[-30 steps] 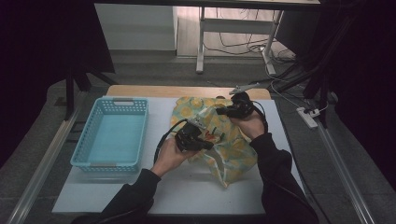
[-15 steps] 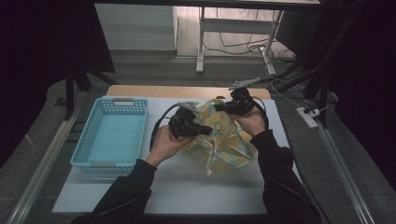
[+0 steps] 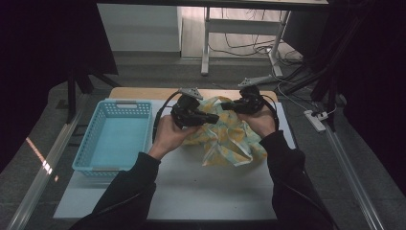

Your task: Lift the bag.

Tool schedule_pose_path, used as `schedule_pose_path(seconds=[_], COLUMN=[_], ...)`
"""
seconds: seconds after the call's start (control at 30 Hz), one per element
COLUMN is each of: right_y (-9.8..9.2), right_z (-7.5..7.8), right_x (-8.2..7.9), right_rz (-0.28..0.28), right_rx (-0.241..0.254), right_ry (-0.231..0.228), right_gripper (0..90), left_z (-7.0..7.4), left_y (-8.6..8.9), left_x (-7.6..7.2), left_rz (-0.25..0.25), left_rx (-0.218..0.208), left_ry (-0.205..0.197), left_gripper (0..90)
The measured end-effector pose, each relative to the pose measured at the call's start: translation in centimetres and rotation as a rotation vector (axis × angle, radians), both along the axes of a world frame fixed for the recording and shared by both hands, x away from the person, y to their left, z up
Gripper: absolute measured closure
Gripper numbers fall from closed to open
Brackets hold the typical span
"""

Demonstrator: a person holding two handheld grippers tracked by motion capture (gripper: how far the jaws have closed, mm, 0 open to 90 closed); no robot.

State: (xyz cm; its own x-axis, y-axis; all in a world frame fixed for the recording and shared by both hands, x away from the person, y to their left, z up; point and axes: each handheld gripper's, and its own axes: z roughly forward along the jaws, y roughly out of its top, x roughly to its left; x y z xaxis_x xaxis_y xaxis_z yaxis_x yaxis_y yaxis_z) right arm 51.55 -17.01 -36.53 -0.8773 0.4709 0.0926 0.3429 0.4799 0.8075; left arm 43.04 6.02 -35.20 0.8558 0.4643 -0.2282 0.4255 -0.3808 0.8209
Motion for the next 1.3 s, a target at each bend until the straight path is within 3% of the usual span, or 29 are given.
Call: schedule_pose_path(seconds=[0.67,1.13,1.3], right_y=[-0.3,-0.5,-0.6], right_z=[4.6,9.3,11.0], right_x=[-0.8,-1.6,-1.8], right_rz=[0.017,0.018,0.013], right_rx=[0.053,0.087,0.113], right_ry=[-0.046,-0.112,-0.137], right_gripper=[90.0,90.0,90.0], left_z=[6.5,11.0,12.3], left_y=[1.5,2.3,2.7], left_x=[0.4,0.0,0.2], left_rz=[0.053,0.081,0.094], left_rx=[-0.047,-0.073,-0.112], left_ry=[-0.095,-0.161,-0.176], left_gripper=[90.0,90.0,90.0])
